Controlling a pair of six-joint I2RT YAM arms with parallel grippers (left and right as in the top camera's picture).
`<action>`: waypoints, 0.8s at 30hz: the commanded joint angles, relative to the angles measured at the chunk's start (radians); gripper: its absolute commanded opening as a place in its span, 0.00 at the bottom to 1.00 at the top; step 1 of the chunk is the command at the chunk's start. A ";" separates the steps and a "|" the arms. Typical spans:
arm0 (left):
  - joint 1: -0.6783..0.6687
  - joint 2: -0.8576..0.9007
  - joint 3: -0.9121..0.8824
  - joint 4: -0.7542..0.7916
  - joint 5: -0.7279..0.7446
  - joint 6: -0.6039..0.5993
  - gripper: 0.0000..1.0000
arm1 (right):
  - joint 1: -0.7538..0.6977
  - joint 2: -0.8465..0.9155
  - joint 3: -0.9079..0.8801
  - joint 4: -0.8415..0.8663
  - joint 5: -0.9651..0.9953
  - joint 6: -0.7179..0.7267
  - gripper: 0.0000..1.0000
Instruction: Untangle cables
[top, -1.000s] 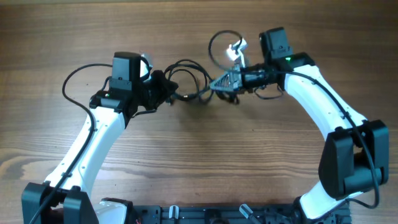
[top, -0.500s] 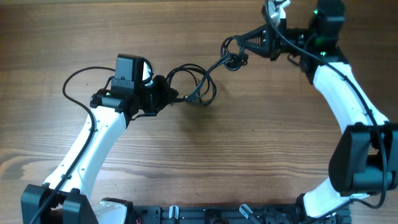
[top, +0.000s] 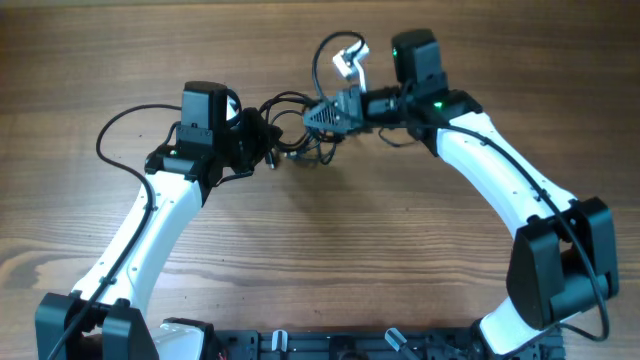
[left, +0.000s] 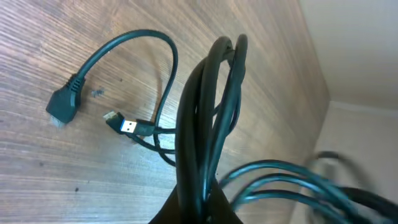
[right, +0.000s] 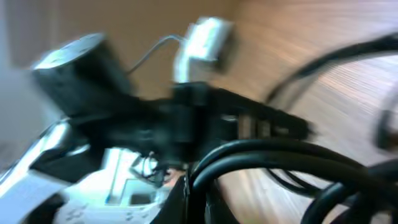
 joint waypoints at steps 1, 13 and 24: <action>-0.001 0.003 -0.001 0.006 -0.001 -0.009 0.04 | 0.029 -0.034 0.013 0.018 0.114 0.078 0.05; -0.001 0.003 -0.001 -0.194 -0.090 0.040 0.04 | -0.225 -0.029 0.013 0.687 -0.102 0.735 0.04; -0.001 0.003 -0.001 -0.188 0.333 0.475 0.04 | -0.324 -0.029 0.013 -0.445 0.832 -0.188 0.22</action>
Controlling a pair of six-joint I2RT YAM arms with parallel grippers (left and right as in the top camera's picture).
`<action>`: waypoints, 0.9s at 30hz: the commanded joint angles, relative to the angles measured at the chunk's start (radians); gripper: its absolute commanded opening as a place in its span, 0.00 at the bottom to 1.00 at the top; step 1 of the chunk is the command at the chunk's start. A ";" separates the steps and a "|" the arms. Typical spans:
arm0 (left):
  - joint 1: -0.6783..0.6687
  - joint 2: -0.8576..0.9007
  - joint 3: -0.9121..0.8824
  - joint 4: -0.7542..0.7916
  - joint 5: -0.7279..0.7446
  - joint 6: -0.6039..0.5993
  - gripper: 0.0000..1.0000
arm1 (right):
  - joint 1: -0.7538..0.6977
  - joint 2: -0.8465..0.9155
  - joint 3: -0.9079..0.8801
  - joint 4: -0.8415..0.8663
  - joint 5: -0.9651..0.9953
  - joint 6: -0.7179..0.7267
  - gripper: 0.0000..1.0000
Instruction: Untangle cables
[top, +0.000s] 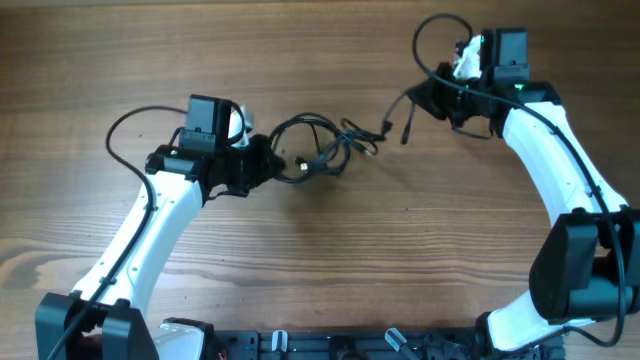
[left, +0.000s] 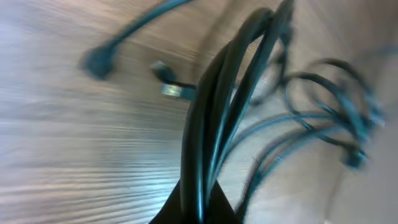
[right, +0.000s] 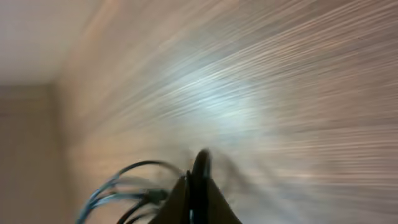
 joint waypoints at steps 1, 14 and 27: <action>-0.001 0.003 0.000 0.079 0.251 0.129 0.04 | -0.006 -0.006 0.007 -0.049 0.085 -0.224 0.47; -0.001 0.003 0.000 0.065 0.052 0.029 0.04 | 0.175 -0.103 -0.018 -0.334 -0.142 -0.515 0.39; -0.001 0.003 0.000 0.014 0.000 0.029 0.04 | 0.299 0.101 -0.060 -0.254 -0.057 -0.526 0.24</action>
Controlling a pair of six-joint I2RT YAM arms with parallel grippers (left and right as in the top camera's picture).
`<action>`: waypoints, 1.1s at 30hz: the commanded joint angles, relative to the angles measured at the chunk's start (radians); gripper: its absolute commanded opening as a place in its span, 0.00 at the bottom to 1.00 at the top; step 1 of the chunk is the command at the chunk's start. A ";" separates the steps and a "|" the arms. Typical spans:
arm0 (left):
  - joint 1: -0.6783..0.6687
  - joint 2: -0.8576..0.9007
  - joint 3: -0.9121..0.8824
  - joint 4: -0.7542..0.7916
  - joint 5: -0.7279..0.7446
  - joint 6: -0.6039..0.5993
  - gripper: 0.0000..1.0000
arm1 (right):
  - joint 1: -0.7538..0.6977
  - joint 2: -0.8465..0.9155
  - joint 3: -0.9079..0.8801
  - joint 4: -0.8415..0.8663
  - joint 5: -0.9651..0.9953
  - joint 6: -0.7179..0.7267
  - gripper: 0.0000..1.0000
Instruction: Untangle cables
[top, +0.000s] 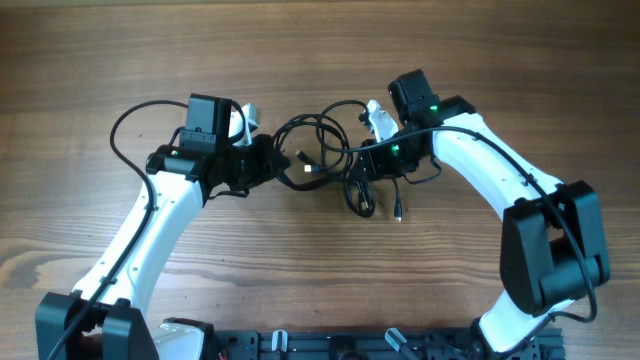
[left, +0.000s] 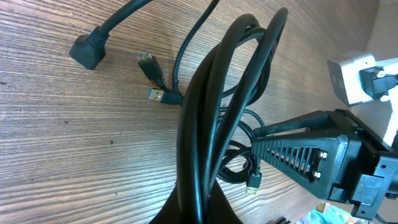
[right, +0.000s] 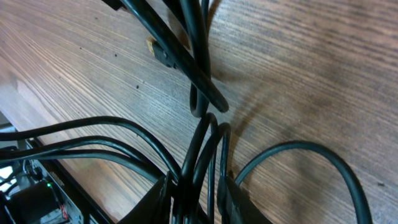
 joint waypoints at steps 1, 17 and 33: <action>0.000 0.002 0.001 0.000 -0.017 -0.007 0.04 | 0.005 0.013 -0.004 0.018 -0.003 -0.017 0.23; 0.000 0.002 0.001 -0.016 -0.039 -0.006 0.04 | -0.098 -0.012 0.145 0.073 -0.524 0.097 0.04; 0.000 0.002 0.001 -0.075 -0.091 -0.003 0.04 | -0.564 0.045 0.160 0.170 -0.228 0.276 0.56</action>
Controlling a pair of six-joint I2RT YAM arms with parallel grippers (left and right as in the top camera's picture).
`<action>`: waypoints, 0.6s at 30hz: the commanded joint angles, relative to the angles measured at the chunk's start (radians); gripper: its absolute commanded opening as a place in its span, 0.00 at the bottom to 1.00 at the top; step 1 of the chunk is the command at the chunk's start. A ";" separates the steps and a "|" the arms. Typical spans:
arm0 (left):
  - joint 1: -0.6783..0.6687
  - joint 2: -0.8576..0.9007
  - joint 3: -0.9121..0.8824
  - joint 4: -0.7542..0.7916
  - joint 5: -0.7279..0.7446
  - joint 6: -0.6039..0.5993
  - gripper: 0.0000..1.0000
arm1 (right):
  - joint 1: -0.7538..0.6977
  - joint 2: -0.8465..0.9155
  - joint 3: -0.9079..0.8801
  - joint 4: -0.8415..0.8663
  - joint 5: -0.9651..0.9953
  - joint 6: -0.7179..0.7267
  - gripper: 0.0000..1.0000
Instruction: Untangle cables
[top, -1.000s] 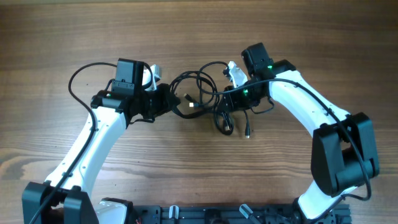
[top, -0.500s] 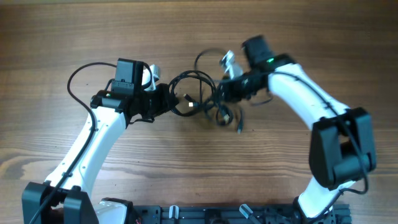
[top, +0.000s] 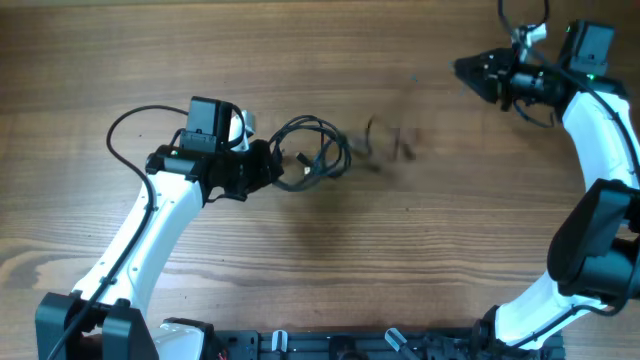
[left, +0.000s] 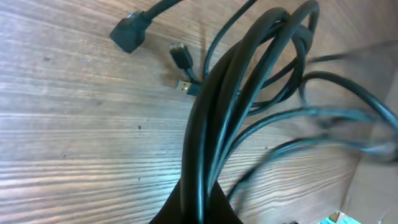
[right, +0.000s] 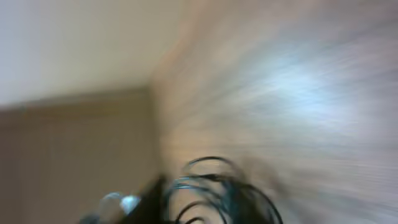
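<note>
A bundle of black cables (left: 231, 102) rises out of my left gripper (left: 200, 208), which is shut on it. From overhead that gripper (top: 268, 168) sits left of centre, with the cable loop (top: 312, 158) lying just to its right. A black plug (left: 127, 34) and a USB plug (left: 185, 87) rest on the wood. Blurred cable strands (top: 388, 140) streak toward the right. My right gripper (top: 466, 68) is at the far upper right. Its wrist view is smeared, with black cable loops (right: 217, 186) coming up from where the jaws are.
Everything lies on a wooden table (top: 320, 260). A thin wire of the left arm loops out at its left (top: 118, 135). The arms' base rail (top: 330, 345) runs along the near edge. The table's far edge and a wall (right: 93, 56) show in the right wrist view.
My right gripper was among the cables at the table's middle and is now at the far upper right. The strands it was in are smeared out to the right. The left gripper held still.
Both grippers were close together at the tangle. Then the right one was out at the upper right with a cable stretched toward it. It was back in the middle among the strands after that, and now it is far right again. The left kept its hold on the bundle throughout.
</note>
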 joint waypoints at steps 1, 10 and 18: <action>0.000 0.002 0.001 0.011 -0.021 0.005 0.04 | 0.043 0.019 0.006 -0.134 0.203 -0.265 0.63; 0.000 0.002 0.001 0.026 -0.021 0.004 0.04 | 0.352 -0.090 0.040 -0.380 0.257 -0.750 0.65; 0.000 0.002 0.001 0.026 -0.021 0.004 0.04 | 0.636 -0.090 -0.013 -0.324 0.443 -0.789 0.36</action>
